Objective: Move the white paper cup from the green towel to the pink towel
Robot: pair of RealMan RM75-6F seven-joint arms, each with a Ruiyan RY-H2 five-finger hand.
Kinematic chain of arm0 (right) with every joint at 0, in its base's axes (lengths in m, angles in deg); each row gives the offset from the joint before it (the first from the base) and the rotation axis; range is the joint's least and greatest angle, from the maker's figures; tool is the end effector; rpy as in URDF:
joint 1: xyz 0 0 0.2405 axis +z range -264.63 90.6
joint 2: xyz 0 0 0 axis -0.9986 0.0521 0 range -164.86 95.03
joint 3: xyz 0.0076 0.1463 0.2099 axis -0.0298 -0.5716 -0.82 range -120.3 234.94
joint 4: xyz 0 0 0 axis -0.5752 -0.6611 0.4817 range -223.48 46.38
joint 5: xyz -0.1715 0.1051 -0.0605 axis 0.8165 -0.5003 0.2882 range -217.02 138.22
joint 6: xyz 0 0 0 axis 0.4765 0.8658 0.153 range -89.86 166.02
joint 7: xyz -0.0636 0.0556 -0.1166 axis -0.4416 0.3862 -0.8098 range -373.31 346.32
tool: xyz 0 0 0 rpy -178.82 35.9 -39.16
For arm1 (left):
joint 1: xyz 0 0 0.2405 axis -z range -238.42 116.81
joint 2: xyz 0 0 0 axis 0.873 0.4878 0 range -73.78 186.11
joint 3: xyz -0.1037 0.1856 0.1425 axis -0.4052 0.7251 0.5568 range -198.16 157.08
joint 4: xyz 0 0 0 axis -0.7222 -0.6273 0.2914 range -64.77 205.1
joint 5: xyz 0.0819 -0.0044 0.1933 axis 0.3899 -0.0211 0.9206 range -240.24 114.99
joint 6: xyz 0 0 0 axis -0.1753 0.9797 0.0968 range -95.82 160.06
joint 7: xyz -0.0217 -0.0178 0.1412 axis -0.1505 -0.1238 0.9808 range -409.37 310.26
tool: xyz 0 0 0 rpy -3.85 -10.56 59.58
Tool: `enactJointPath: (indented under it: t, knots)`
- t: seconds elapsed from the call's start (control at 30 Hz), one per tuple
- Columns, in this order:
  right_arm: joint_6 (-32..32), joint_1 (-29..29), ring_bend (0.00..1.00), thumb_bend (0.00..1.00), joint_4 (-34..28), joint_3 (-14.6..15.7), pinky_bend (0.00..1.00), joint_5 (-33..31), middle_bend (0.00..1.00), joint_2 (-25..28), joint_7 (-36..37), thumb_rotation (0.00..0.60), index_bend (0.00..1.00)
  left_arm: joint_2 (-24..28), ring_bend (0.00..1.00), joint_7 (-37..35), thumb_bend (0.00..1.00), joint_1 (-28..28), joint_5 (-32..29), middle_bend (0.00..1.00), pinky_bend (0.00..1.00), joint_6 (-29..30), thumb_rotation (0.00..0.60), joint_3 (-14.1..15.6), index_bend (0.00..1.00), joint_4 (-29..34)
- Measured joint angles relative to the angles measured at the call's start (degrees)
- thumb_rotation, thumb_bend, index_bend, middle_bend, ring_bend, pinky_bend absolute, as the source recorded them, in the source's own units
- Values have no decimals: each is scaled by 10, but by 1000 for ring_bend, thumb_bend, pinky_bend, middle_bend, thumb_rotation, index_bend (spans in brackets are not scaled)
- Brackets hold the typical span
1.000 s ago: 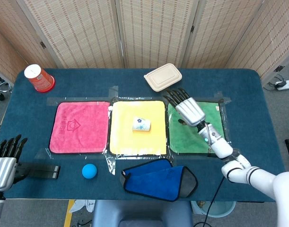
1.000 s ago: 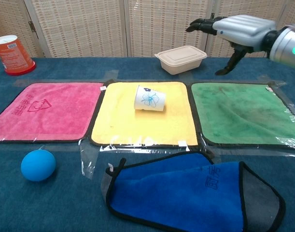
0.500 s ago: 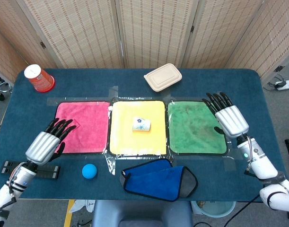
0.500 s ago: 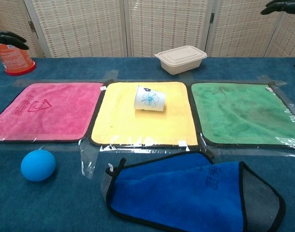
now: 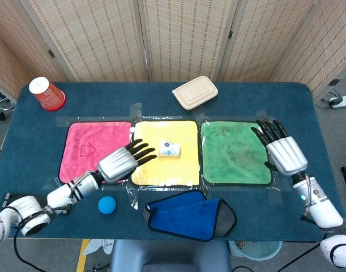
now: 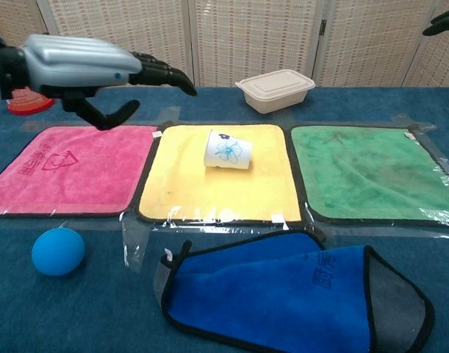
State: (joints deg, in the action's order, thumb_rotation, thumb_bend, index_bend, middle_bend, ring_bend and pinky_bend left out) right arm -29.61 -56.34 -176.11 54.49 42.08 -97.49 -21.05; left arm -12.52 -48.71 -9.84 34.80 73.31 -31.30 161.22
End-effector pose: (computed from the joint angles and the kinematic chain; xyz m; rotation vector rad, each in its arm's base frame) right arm -0.2471 -0.3146 0.1447 1.7631 -0.6243 0.8154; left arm -0.0891 0.3510 0.0522 -2.3740 -0.4235 -0.9300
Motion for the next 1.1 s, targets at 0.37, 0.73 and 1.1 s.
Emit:
enactJointPath:
  t: [0.37, 0.73, 1.1]
  knots:
    - [4, -14, 0, 202, 15, -2, 0, 5, 0, -6, 14, 600, 0, -100, 31, 76, 929, 108, -100, 86, 0, -106, 389, -29, 104, -71]
    - [10, -21, 0, 202, 29, -6, 0, 12, 0, -12, 33, 600, 0, -159, 18, 188, 966, 183, -219, 86, 0, -172, 65, -30, 107, -138]
    - [19, -26, 0, 203, 38, -11, 0, 11, 0, -16, 43, 600, 0, -212, 1, 264, 966, 252, -400, 86, 0, -183, 0, 13, 124, -202]
